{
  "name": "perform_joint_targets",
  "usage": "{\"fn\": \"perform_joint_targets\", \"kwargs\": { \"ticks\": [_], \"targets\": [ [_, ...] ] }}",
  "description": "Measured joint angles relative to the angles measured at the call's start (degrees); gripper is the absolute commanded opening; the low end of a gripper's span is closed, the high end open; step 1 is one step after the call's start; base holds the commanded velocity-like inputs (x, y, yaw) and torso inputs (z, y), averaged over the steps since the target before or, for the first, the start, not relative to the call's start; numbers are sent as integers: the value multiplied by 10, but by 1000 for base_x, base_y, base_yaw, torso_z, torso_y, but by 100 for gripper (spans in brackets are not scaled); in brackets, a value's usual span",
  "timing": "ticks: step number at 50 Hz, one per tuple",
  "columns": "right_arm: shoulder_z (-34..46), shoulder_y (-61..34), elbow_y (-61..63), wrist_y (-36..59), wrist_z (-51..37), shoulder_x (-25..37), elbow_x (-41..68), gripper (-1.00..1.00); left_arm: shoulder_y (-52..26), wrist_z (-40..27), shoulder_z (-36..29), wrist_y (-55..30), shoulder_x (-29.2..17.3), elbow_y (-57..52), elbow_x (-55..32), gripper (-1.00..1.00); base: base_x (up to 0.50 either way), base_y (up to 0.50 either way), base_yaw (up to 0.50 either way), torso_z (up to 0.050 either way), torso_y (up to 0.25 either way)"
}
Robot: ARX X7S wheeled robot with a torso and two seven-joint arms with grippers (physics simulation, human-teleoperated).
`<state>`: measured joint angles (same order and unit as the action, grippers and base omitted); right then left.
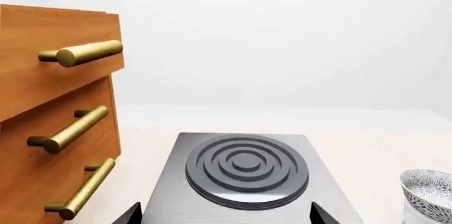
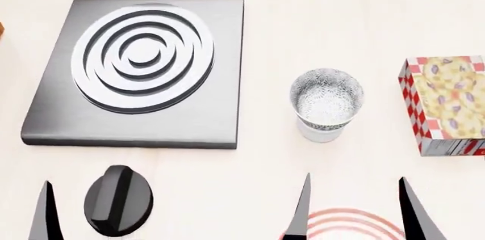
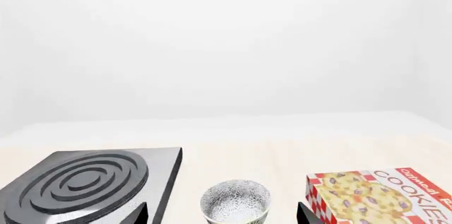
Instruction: Pick the akita bowl on the ramekin and place it on the plate.
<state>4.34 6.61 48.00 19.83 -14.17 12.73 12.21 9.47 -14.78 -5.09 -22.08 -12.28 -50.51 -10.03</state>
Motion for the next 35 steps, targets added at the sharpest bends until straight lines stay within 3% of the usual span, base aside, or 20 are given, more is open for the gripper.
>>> {"fn": "perform_joint_targets", "kwargs": {
  "ticks": [27, 31, 35],
  "targets": [
    [5, -3, 4, -5, -15, 19, 18, 100, -2, -11, -3, 8, -7, 5, -14, 100, 0, 0, 0, 0, -19],
    [-6, -34, 23, 37, -1, 49, 48, 100, 0, -10, -2, 16, -8, 8, -19, 100, 0, 0, 0, 0, 0],
    [-34, -154, -5, 167, 67, 65, 97, 100, 0, -9, -1, 18, -11, 9, -26, 100, 0, 0, 0, 0, 0]
  ]
}}
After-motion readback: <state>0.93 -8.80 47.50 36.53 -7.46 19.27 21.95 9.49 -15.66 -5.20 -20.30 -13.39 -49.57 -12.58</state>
